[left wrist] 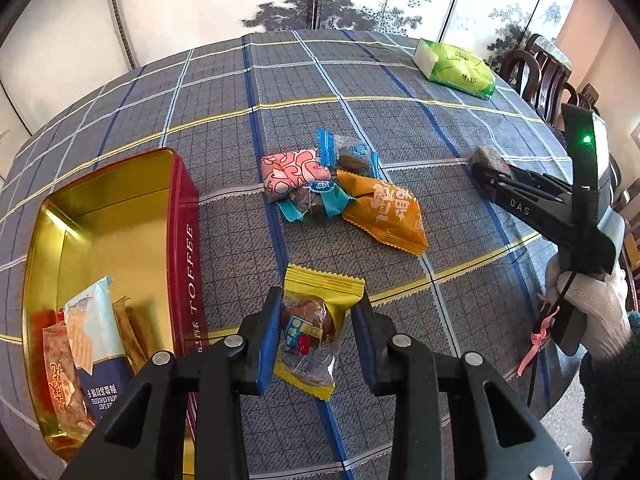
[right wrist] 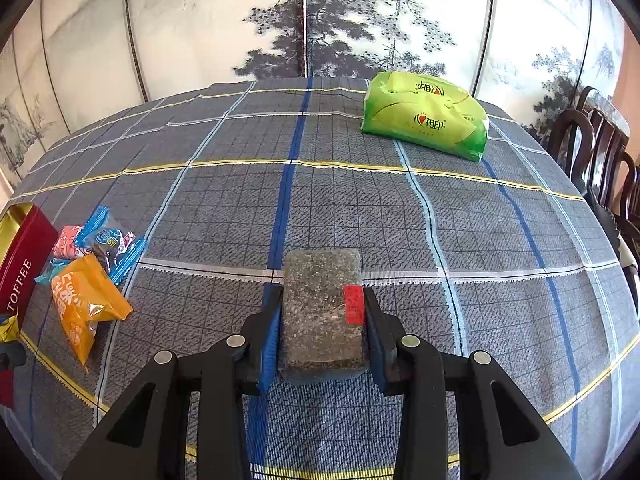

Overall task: Organize snacks
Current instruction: 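Carry the yellow snack into the gold tin and open the left tool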

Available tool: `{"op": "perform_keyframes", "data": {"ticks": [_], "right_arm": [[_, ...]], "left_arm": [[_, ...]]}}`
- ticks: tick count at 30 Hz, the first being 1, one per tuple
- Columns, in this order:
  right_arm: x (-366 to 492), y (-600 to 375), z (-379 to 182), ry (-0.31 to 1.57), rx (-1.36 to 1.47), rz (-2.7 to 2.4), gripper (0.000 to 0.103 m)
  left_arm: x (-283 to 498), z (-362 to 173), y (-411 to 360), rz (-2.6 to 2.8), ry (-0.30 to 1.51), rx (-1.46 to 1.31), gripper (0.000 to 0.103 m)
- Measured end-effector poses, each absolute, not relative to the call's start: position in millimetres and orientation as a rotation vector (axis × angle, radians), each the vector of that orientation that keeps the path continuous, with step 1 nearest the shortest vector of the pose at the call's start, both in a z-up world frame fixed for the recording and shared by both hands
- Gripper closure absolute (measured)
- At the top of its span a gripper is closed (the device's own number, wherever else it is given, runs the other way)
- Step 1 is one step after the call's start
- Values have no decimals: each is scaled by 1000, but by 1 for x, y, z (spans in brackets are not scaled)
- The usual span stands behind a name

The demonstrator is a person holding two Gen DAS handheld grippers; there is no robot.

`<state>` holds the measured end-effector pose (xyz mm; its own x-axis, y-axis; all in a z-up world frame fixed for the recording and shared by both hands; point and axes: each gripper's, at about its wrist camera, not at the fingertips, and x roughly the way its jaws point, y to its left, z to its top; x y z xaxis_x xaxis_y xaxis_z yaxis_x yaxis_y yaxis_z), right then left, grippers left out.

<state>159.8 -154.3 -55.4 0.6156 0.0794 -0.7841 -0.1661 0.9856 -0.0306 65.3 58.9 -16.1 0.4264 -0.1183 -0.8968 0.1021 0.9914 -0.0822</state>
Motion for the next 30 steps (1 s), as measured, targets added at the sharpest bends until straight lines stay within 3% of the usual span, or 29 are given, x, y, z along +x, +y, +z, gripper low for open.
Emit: {"op": "perform_keyframes", "data": {"ticks": [15,30], "right_arm": [[160,-154,-55,897,-106,141,65],[160,-154,-55,897,-108,140,65]], "left_arm": [[73,33,151,34,994,-65,73],[100,-12,246,208,1104,-151,73]]}}
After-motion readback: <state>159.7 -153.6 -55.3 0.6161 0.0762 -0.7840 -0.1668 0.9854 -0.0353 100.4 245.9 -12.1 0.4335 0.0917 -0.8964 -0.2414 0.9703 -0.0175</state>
